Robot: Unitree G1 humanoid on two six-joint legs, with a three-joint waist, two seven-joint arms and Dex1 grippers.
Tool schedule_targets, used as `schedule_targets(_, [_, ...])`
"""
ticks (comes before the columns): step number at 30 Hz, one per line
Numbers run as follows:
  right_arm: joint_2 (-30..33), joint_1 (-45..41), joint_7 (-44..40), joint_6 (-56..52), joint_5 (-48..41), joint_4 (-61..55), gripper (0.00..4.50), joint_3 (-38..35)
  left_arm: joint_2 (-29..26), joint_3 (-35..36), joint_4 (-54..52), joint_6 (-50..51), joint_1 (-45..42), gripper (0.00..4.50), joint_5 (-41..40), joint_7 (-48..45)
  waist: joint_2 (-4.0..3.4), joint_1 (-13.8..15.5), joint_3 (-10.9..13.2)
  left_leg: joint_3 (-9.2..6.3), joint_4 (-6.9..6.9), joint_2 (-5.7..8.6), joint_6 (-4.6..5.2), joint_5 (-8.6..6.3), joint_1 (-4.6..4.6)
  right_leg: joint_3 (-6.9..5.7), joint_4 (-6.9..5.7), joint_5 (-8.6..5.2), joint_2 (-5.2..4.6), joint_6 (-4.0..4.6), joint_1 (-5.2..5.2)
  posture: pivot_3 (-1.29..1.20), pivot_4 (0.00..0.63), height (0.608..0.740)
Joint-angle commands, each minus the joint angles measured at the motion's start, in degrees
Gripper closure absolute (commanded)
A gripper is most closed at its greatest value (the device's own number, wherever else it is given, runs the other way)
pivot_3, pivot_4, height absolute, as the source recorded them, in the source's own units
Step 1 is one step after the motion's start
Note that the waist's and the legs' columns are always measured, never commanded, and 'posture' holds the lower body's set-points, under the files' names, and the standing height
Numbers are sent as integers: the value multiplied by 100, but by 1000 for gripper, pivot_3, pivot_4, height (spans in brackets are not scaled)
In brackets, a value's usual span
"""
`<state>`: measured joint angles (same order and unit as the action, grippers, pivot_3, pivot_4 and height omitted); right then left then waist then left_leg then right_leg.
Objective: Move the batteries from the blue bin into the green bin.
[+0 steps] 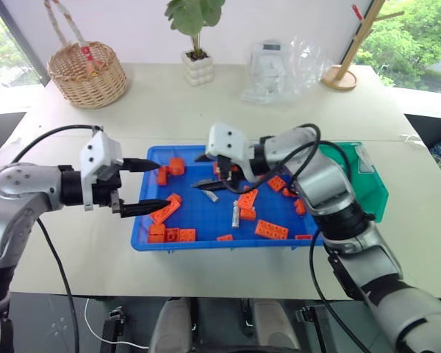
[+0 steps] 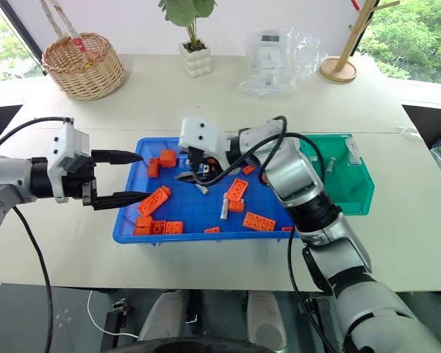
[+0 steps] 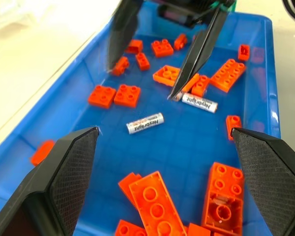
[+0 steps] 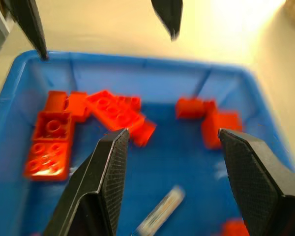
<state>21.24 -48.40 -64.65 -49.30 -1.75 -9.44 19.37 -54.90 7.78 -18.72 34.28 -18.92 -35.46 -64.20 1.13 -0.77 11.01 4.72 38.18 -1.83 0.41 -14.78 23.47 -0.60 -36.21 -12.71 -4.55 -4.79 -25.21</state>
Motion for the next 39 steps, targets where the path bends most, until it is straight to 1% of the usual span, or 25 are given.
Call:
schedule_targets(1, [-3, 58, 285, -1035, -401, -428, 1541, -153, 25, -27, -5, -146, -187, 0, 33, -61, 0, -14, 0, 0, 0, 0, 0, 0, 0, 0, 0, 0, 0, 0, 0, 0, 150, 736])
schedule_targets(6, [-65, 262, 774, -1037, -492, -215, 1541, 23, 56, -110, 79, -180, -305, 0, 83, -130, 0, -30, 0, 0, -3, 0, 0, 0, 1, -1, 0, 4, 6, -8, -5, 0, 150, 736])
schedule_targets(11, [-383, 237, 1232, -714, -451, 538, 1541, 172, 47, -147, 154, -179, -430, 0, 84, -196, 2, -30, -1, 0, -3, 0, 0, 0, 2, 0, 0, 7, 6, -13, -5, 0, 150, 736])
schedule_targets(16, [-568, 240, 1454, -334, -397, 1136, 1541, 390, 22, -141, 159, -192, -439, 0, 108, -256, 2, -26, -1, 0, -3, 0, 1, 0, 6, 0, 4, 9, 6, -16, -5, 0, 150, 736])
schedule_targets(22, [-642, 311, 1604, -69, -351, 1419, 1541, 600, 8, -104, 155, -190, -426, 0, 114, -251, 2, -32, -1, -2, -3, 0, 1, 0, 6, 0, 4, 10, 6, -17, -5, 0, 150, 736])
schedule_targets(25, [-598, 327, 1614, 44, -377, 1444, 2332, 594, 5, -80, 135, -188, -388, 0, 106, -242, 2, -28, -1, -2, -3, 0, 1, 0, 6, 0, 4, 9, 6, -17, -5, 0, 150, 736])
schedule_targets(26, [-591, 325, 1615, 57, -389, 1446, 2896, 588, 6, -77, 134, -187, -383, 0, 105, -239, 2, -27, -1, -2, -3, 0, 1, 0, 6, 0, 4, 10, 6, -17, -5, 0, 150, 736])
schedule_targets(27, [-569, 318, 1598, 29, -421, 1390, 3332, 562, 10, -78, 125, -187, -372, 0, 105, -234, 2, -27, -1, -2, -3, 0, 1, 0, 6, 0, 4, 10, 6, -17, -5, 0, 150, 736])
schedule_targets(29, [-517, 294, 1505, -63, -548, 1179, 4154, 490, 19, -80, 110, -187, -352, 0, 101, -226, 2, -29, -1, -2, -3, 0, 1, 0, 6, 0, 4, 9, 6, -17, -5, 0, 150, 736])
schedule_targets(30, [-498, 258, 1463, -205, -664, 1015, 4459, 398, 29, -91, 112, -189, -353, 0, 100, -226, 2, -29, -1, -2, -3, 0, 1, 0, 6, 0, 4, 9, 6, -17, -5, 0, 150, 736])
schedule_targets(33, [-290, 136, 1372, -812, -1013, 401, 4448, 91, 71, -134, 121, -196, -367, 0, 90, -231, 2, -25, -1, -5, -3, -1, 1, 0, 7, 0, 4, 10, 6, -17, -6, 0, 150, 736])
schedule_targets(35, [-9, 118, 1347, -1307, -1357, -115, 4448, -403, 137, -186, 110, -213, -372, 0, 93, -209, 1, 1, 0, -9, -3, -2, 1, 0, 9, 0, 4, 10, 6, -17, -7, 0, 150, 736])
schedule_targets(36, [156, 99, 1390, -1625, -1532, -308, 4448, -774, 185, -218, 94, -217, -372, 0, 97, -187, 2, 13, -1, -11, -3, -1, 1, 0, 10, 0, 4, 10, 4, -17, -7, 0, 150, 736])
schedule_targets(38, [391, 80, 1485, -2044, -1770, -544, 4448, -1230, 246, -239, 68, -240, -356, 0, 109, -172, 4, 20, -1, -12, -2, 0, 1, 0, 12, -1, 8, 9, 0, -17, -4, 0, 150, 736])
schedule_targets(39, [720, 114, 1496, -2218, -1845, -604, 4448, -1613, 311, -266, 84, -252, -379, 0, 126, -133, 4, 16, -2, -12, -1, 1, 1, 0, 12, -1, 9, 9, -1, -17, -3, 0, 150, 736])
